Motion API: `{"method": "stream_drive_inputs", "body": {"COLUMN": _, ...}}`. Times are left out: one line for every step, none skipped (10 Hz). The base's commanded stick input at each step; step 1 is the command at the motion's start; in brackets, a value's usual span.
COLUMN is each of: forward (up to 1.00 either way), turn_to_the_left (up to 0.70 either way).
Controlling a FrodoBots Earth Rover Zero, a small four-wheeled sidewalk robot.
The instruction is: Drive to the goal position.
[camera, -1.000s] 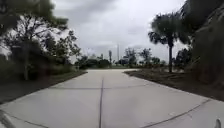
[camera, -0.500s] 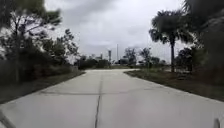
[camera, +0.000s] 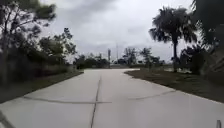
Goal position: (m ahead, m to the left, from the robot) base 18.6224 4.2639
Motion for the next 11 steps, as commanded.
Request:
{"method": "stream_drive_inputs", "body": {"forward": 0.85, "turn_to_the_left": 0.34}}
{"method": "stream_drive_inputs", "body": {"forward": 0.85, "turn_to_the_left": 0.34}}
{"method": "stream_drive_inputs", "body": {"forward": 0.85, "turn_to_the_left": 0.34}}
{"method": "stream_drive_inputs", "body": {"forward": 0.85, "turn_to_the_left": 0.34}}
{"method": "stream_drive_inputs", "body": {"forward": 0.85, "turn_to_the_left": 0.34}}
{"method": "stream_drive_inputs", "body": {"forward": 0.85, "turn_to_the_left": 0.34}}
{"method": "stream_drive_inputs", "body": {"forward": 0.85, "turn_to_the_left": 0.34}}
{"method": "stream_drive_inputs", "body": {"forward": 0.85, "turn_to_the_left": 0.34}}
{"method": "stream_drive_inputs", "body": {"forward": 0.85, "turn_to_the_left": 0.16}}
{"method": "stream_drive_inputs", "body": {"forward": 0.85, "turn_to_the_left": 0.0}}
{"method": "stream_drive_inputs", "body": {"forward": 0.85, "turn_to_the_left": 0.0}}
